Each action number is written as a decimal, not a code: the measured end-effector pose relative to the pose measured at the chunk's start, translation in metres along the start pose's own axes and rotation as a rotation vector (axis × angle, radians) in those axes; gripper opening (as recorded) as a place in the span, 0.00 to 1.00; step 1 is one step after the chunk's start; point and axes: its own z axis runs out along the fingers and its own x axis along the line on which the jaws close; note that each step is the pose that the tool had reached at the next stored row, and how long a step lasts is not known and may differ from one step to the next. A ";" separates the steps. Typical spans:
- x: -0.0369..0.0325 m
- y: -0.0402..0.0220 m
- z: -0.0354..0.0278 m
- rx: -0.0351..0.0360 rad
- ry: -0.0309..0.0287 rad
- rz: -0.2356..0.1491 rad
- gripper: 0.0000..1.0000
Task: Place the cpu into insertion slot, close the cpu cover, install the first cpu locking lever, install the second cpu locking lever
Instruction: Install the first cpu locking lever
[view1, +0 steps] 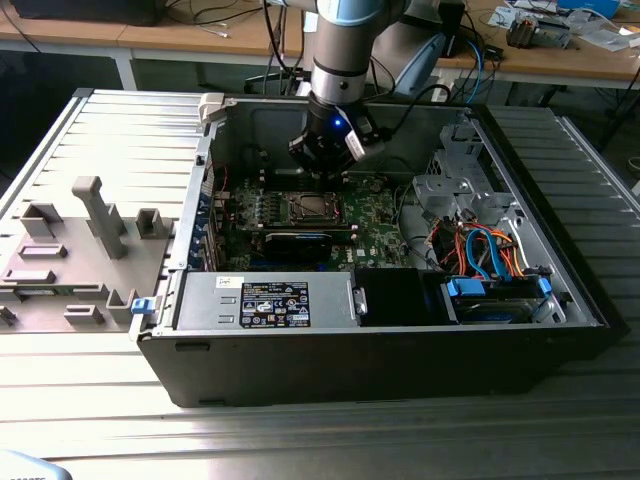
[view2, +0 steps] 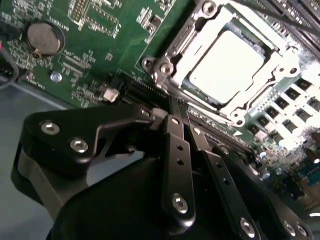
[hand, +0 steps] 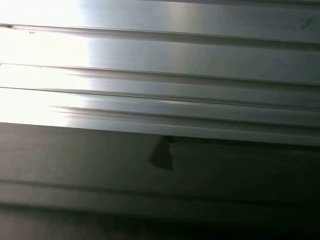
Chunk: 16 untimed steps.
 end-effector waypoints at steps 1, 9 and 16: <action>0.0000 -0.0004 -0.0004 -0.0002 -0.0001 0.000 0.11; 0.0025 -0.0254 -0.0008 0.0000 0.0000 0.000 0.11; 0.0084 -0.0444 -0.0038 0.0007 -0.0016 0.000 0.11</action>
